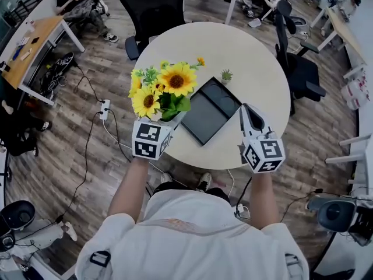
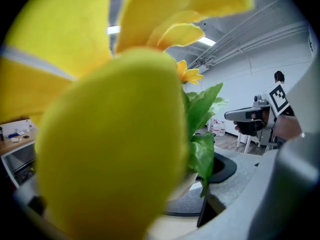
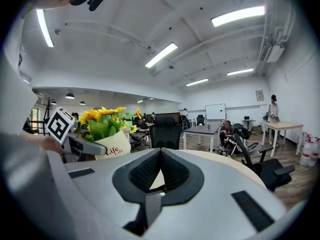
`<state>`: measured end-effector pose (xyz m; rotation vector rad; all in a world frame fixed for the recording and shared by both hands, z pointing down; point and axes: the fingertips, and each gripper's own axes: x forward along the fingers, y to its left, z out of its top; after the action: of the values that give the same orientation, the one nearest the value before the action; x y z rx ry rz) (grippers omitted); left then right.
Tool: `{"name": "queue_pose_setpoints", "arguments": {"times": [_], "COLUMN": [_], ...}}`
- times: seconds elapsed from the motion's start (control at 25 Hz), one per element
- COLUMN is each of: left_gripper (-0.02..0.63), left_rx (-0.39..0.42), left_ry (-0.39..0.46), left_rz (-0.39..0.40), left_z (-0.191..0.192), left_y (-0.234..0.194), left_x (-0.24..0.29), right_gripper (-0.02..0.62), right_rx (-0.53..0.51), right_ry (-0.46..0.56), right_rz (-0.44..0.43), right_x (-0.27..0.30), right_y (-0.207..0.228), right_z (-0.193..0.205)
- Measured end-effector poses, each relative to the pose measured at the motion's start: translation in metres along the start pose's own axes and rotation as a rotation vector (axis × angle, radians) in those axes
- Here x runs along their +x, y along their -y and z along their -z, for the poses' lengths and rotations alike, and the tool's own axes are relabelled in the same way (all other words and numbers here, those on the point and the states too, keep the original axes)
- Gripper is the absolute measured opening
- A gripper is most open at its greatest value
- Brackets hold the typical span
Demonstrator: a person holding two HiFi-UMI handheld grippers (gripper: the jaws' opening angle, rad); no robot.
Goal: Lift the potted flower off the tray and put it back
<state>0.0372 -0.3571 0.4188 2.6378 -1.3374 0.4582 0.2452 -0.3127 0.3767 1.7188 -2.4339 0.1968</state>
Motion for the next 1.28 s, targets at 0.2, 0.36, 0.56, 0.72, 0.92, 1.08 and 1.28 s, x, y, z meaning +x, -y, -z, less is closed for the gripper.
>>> {"name": "queue_pose_setpoints", "arguments": {"times": [0.2,0.36,0.56,0.72,0.92,1.08,1.28], "left_gripper": [0.453,0.453,0.453,0.453,0.453,0.453,0.452], "left_rx": [-0.015,-0.045,0.014,0.078,0.098,0.068,0.071], "left_ry": [-0.064,-0.129,-0.241,-0.313,-0.364,-0.404,-0.428], "left_rz": [0.081,0.148,0.214,0.262,0.268,0.283,0.289], "left_z": [0.053,0.101,0.162,0.208,0.227,0.232,0.234], "left_y": [0.032,0.056,0.087,0.105,0.112,0.112,0.113], "left_x": [0.062,0.115,0.172,0.207,0.223,0.222,0.223], "right_gripper": [0.0,0.0,0.0,0.0,0.0,0.0,0.0], "right_rx": [0.017,0.034,0.051,0.057,0.065,0.074,0.073], "right_ry": [-0.026,-0.041,-0.072,-0.099,-0.112,-0.117,-0.113], "right_rz": [0.039,0.075,0.108,0.121,0.126,0.107,0.077], "right_x": [-0.014,-0.024,-0.034,-0.037,-0.036,-0.03,-0.02], "right_y": [0.021,0.04,0.06,0.069,0.079,0.076,0.066], "right_z": [0.016,0.024,0.038,0.048,0.056,0.059,0.059]}}
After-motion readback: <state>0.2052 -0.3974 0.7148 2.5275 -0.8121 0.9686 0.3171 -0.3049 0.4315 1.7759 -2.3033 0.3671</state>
